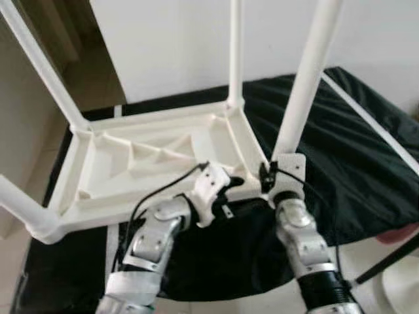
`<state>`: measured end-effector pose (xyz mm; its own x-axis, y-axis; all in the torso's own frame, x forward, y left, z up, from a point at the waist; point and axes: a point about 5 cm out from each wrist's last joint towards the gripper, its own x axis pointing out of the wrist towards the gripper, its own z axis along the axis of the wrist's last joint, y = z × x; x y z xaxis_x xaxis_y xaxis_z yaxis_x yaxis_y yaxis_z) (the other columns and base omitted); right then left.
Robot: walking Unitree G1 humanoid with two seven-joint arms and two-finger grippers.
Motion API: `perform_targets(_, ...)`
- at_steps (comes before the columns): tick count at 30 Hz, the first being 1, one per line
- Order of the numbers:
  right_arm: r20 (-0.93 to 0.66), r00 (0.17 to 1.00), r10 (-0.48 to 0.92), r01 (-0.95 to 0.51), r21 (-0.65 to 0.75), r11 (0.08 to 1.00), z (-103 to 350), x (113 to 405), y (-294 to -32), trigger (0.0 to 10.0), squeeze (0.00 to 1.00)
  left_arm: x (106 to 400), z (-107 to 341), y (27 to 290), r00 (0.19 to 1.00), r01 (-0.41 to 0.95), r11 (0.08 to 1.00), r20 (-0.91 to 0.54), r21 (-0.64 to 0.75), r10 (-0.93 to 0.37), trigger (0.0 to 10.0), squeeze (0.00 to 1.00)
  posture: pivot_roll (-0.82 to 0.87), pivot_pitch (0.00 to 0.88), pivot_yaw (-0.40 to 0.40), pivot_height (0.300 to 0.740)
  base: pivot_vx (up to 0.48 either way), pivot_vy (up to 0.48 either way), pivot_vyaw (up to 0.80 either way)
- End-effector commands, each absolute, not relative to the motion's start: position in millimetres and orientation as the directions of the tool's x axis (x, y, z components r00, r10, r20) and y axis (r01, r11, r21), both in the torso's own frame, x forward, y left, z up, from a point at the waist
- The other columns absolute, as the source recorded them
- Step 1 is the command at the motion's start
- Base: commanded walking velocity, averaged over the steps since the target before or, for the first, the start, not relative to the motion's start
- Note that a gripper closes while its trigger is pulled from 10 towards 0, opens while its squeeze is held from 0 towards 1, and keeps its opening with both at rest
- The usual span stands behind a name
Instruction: Building children table
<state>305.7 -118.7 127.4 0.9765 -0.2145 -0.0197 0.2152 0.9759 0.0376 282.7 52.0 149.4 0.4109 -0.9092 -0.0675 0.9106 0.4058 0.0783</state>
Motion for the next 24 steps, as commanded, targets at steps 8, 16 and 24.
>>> perform_targets(8, -0.03, 0.975, -0.221, 0.223, 0.074, 0.972, 119.8, 298.7, -127.4, 10.0, 0.0, 302.3, 150.1, 74.6, 0.786, 0.618, 0.783, -0.023, 0.07, -0.618, 10.0, 0.0, 0.02, 0.0, 0.041, 0.74, 0.0, 0.0, 0.0)
perform_targets(16, 0.036, 0.983, -0.18, 0.176, 0.093, 0.98, 129.9, 298.3, -124.0, 10.0, 1.0, 302.8, 155.8, 75.9, 0.797, 0.598, 0.795, 0.023, 0.098, -0.603, 10.0, 0.0, 0.02, 0.0, 0.037, 0.74, 0.0, 0.0, 0.0)
perform_targets(24, 0.166, 0.981, -0.1, 0.084, 0.105, 0.991, 143.0, 292.2, -145.3, 10.0, 1.0, 300.7, 160.0, 79.4, 0.786, 0.608, 0.787, 0.061, 0.103, -0.615, 10.0, 0.0, 0.01, 0.0, 0.046, 0.74, 0.0, 0.0, 0.0)
